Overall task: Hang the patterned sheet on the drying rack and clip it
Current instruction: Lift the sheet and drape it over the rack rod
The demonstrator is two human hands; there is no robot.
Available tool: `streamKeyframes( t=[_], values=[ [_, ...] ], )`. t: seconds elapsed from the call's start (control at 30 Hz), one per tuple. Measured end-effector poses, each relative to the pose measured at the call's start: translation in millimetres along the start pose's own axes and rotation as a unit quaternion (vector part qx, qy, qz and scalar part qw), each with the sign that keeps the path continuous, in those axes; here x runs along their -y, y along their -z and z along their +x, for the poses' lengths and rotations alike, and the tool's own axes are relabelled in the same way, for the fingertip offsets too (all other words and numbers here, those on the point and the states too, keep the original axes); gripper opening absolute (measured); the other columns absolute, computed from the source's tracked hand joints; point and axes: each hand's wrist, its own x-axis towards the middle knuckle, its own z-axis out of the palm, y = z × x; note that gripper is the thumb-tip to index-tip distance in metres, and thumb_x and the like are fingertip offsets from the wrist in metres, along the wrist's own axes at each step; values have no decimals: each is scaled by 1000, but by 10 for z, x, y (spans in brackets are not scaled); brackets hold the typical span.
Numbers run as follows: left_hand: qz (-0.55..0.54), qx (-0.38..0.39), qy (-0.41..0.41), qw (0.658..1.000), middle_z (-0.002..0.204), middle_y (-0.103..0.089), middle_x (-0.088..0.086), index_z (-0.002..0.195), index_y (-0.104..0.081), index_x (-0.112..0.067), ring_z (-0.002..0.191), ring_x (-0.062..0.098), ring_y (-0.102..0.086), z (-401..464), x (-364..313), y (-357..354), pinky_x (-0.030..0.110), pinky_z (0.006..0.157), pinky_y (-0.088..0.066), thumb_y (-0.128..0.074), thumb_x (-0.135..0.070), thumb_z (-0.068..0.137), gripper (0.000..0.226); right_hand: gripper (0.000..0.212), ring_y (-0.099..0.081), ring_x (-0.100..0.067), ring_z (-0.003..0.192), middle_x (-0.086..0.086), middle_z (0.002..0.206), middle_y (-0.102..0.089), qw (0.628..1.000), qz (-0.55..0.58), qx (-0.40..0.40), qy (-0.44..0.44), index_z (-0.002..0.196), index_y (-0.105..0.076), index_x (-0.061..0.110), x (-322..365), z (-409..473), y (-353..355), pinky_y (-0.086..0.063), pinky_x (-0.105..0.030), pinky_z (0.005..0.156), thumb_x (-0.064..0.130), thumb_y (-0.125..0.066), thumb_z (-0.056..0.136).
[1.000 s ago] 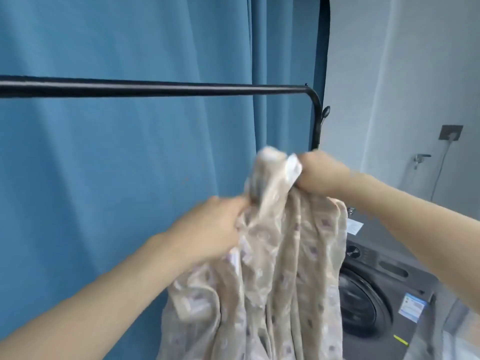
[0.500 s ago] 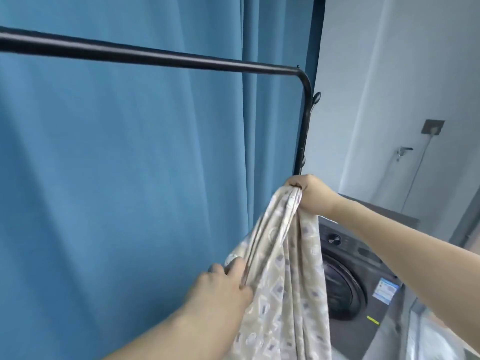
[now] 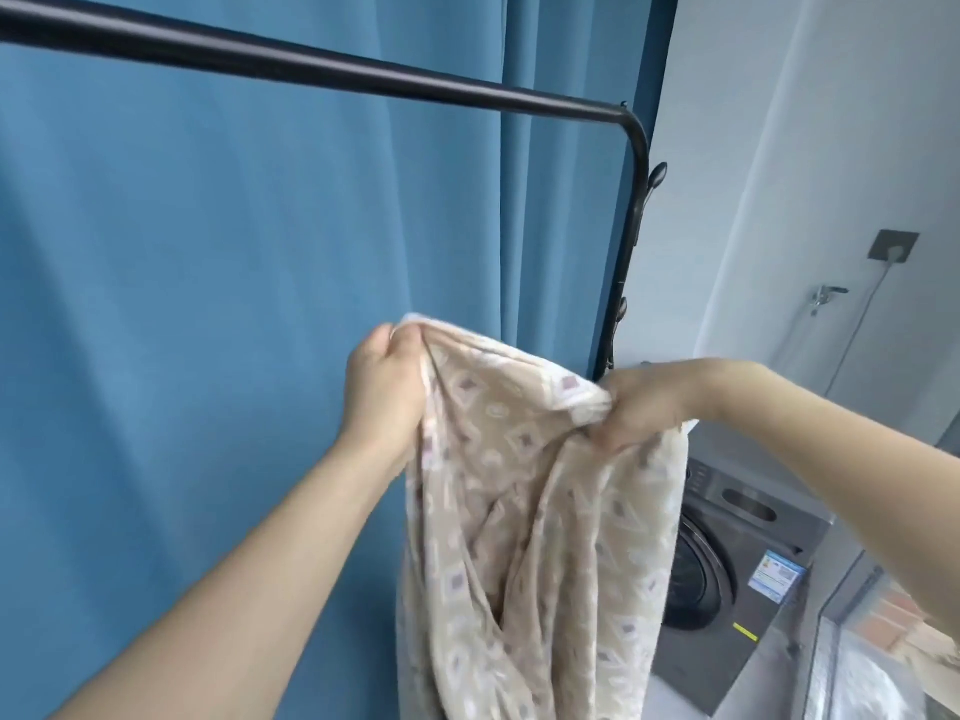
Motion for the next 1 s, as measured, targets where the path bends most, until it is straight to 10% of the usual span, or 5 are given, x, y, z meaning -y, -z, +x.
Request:
streamKeyframes(
  t=[0.17, 0.37, 0.53, 0.8, 1.0],
  values=[
    [-32, 227, -45, 972, 59, -49, 2, 74, -56, -8, 57, 9, -48, -642, -682, -76, 28, 58, -46, -49, -15, 101, 29, 14, -63, -25, 93, 0, 94, -66, 985, -119, -119, -25, 93, -61, 18, -210, 335, -236, -48, -31, 78, 27, -51, 88],
    [370, 614, -99, 690, 63, -48, -6, 68, -52, -17, 65, 12, -49, -1418, -111, 54, 33, 79, -51, -53, -47, 77, 31, 29, -59, -30, 57, -7, 72, -62, 827, -71, -516, 211, 89, -62, 7, -125, 384, -482, -46, -33, 48, 25, -42, 77],
    [143, 356, 97, 919, 89, -57, -14, 92, -58, -28, 81, 6, -57, -720, 218, 102, 34, 74, -47, -62, -49, 66, 34, 26, -56, -27, 54, -9, 69, -59, 776, -89, -571, 253, 85, -61, 2, -166, 289, -326, -41, -30, 46, 21, -43, 82],
    [141, 231, 78, 960, 64, -47, 7, 71, -51, -8, 63, 15, -41, -439, 637, -37, 33, 62, -35, -46, -37, 81, 31, 19, -26, -15, 56, -2, 57, -31, 828, 144, -523, 144, 60, -37, 6, -122, 267, 32, -23, -29, 49, 20, -47, 67],
    [76, -15, -91, 993, 65, -50, -5, 70, -49, -15, 61, 15, -43, 65, -499, -6, 32, 61, -37, -46, -20, 96, 27, 22, -62, -8, 47, -9, 54, -63, 869, 481, -21, 114, 55, -70, 8, 48, -88, 195, -54, -21, 50, -8, -56, 60]
  ],
)
